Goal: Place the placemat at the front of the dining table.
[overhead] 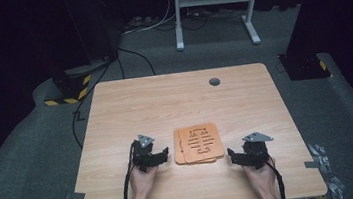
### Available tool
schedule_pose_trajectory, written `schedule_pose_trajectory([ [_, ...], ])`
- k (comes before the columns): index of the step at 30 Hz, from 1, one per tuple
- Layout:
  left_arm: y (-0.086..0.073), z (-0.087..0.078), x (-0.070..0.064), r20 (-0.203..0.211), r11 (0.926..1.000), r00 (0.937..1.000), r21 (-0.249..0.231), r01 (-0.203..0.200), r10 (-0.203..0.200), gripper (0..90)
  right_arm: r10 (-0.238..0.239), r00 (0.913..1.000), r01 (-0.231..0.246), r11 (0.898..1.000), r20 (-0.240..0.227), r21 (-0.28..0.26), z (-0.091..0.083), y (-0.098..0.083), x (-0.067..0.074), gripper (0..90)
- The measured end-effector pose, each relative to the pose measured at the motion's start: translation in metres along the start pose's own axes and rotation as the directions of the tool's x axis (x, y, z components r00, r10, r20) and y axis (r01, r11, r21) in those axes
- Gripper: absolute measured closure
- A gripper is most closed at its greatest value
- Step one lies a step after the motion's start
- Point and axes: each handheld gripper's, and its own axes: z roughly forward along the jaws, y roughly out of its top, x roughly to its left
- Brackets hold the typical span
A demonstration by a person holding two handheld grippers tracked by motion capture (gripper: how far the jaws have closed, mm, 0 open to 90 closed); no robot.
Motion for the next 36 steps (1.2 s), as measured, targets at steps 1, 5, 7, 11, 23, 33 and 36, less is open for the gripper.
schedule_pose_trajectory([
  [1, -0.002, -0.002, 0.004, -0.013, 0.9999, 0.9998, -0.007, 0.013, -0.013, 23.7, -0.002, 1.0, 0.002, 1.0, -0.002, -0.013, -0.001, 0.001, 0.001, 16.9],
  [5, -0.007, -0.003, 0.016, -0.034, 0.9991, 0.9986, -0.008, 0.041, -0.041, 25.0, -0.004, 0.9996, 0.003, 0.999, -0.028, -0.048, -0.004, 0.006, 0.004, 17.8],
  [7, -0.009, -0.002, 0.019, -0.043, 0.9987, 0.9979, -0.012, 0.049, -0.049, 25.3, -0.021, 0.999, 0.019, 0.999, -0.039, -0.045, -0.003, 0.01, 0.007, 17.8],
  [11, -0.01, 0.0, 0.018, -0.06, 0.9993, 0.9976, -0.016, 0.034, -0.035, 25.5, -0.035, 0.9982, 0.033, 0.998, -0.049, -0.053, 0.001, 0.015, 0.012, 18.1],
  [23, -0.011, 0.0, 0.016, -0.077, 0.9995, 0.9966, -0.014, 0.028, -0.029, 25.8, -0.057, 0.9962, 0.056, 0.998, -0.066, -0.008, 0.013, 0.013, 0.019, 18.2],
  [33, -0.011, 0.001, 0.017, -0.062, 0.9992, 0.9975, -0.023, 0.033, -0.035, 25.5, -0.064, 0.9964, 0.064, 0.998, -0.055, -0.004, 0.014, 0.008, 0.014, 18.3],
  [36, -0.011, 0.0, 0.016, -0.051, 0.9989, 0.9979, -0.026, 0.039, -0.04, 25.6, -0.057, 0.997, 0.057, 0.998, -0.051, -0.001, 0.014, 0.007, 0.012, 18.2],
])
